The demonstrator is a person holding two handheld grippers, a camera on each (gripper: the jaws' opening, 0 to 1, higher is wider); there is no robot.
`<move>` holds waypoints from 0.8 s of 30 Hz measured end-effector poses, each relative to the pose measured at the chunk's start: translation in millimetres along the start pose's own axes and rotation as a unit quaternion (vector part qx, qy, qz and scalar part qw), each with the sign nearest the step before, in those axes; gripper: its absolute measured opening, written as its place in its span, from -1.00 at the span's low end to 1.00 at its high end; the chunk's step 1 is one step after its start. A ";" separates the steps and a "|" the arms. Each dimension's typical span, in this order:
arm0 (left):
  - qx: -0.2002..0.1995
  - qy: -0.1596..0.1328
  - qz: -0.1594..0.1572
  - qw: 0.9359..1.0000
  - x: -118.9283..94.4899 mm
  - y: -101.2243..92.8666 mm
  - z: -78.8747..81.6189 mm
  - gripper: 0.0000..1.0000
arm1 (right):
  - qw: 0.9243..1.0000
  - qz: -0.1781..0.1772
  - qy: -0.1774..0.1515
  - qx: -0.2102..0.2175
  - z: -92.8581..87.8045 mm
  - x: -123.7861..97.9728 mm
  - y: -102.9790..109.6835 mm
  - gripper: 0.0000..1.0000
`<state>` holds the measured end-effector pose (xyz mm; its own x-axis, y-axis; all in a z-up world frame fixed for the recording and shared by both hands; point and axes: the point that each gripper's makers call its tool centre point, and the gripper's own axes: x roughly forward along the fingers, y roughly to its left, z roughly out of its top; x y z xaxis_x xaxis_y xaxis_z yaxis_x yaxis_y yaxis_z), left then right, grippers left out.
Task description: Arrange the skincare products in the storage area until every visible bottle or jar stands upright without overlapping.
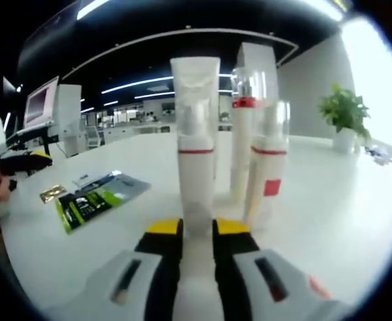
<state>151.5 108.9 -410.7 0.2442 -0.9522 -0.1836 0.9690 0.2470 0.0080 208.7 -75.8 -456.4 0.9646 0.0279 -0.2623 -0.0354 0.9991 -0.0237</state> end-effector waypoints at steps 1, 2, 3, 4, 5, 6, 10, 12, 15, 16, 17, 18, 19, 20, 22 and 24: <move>0.001 -0.001 0.001 1.000 0.5 0.3 0.8 0.87 | 1.000 0.001 -0.001 0.000 0.2 0.0 0.3 -0.66; 0.004 0.001 0.005 1.000 0.7 1.7 0.7 0.88 | 1.000 0.002 -0.001 0.000 0.5 -0.2 0.5 -0.67; 0.005 0.001 0.005 1.000 0.9 2.2 0.9 0.87 | 1.000 0.003 -0.002 0.001 0.6 -0.1 0.9 -0.68; 0.004 0.001 0.005 1.000 1.1 2.8 1.5 0.88 | 1.000 0.004 -0.002 0.002 0.8 -0.2 1.0 -0.68; 0.002 0.001 0.008 1.000 1.3 3.8 2.3 0.88 | 1.000 0.004 -0.002 0.001 1.0 -0.3 1.0 -0.68; 0.003 0.000 0.008 1.000 1.3 3.9 3.4 0.88 | 1.000 0.005 -0.003 0.002 1.1 -0.3 1.1 -0.68; 0.001 0.002 0.011 1.000 2.6 5.2 3.8 0.87 | 1.000 0.007 -0.004 0.005 1.9 -0.6 0.3 -0.68; 0.003 0.005 0.011 1.000 3.5 4.9 3.4 0.87 | 1.000 0.008 -0.005 0.006 2.2 -0.9 0.1 -0.68; 0.004 0.010 0.010 1.000 5.5 4.1 2.9 0.87 | 1.000 0.010 -0.006 0.009 2.4 -1.7 -0.5 -0.68; 0.004 0.011 0.009 1.000 5.9 3.8 2.8 0.87 | 1.000 0.010 -0.006 0.009 2.3 -2.0 -0.8 -0.68; 0.006 0.010 0.009 1.000 6.3 3.4 3.4 0.86 | 1.000 0.010 -0.006 0.011 2.3 -2.4 -1.3 -0.68; 0.008 0.011 0.010 1.000 7.2 3.6 4.1 0.86 | 1.000 0.010 -0.006 0.011 2.3 -2.4 -1.5 -0.68; 0.009 0.012 0.010 1.000 7.9 3.3 4.8 0.86 | 1.000 0.011 -0.006 0.011 2.0 -2.2 -1.7 -0.68; 0.008 0.011 0.008 1.000 8.5 2.7 5.6 0.86 | 1.000 0.011 -0.004 0.011 1.5 -2.0 -1.9 -0.68; 0.011 0.012 0.009 1.000 9.8 2.1 6.7 0.86 | 1.000 0.013 -0.003 0.012 1.9 -1.8 -2.0 -0.69; 0.011 0.004 0.006 1.000 10.9 0.2 10.8 0.91 | 1.000 0.014 -0.002 0.011 2.0 -1.9 -2.1 -0.68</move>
<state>154.8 96.6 -402.1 0.2549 -0.9480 -0.1908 0.9668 0.2537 0.0311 207.5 -77.8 -453.9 0.9644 0.0551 -0.2586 -0.0556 0.9984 0.0055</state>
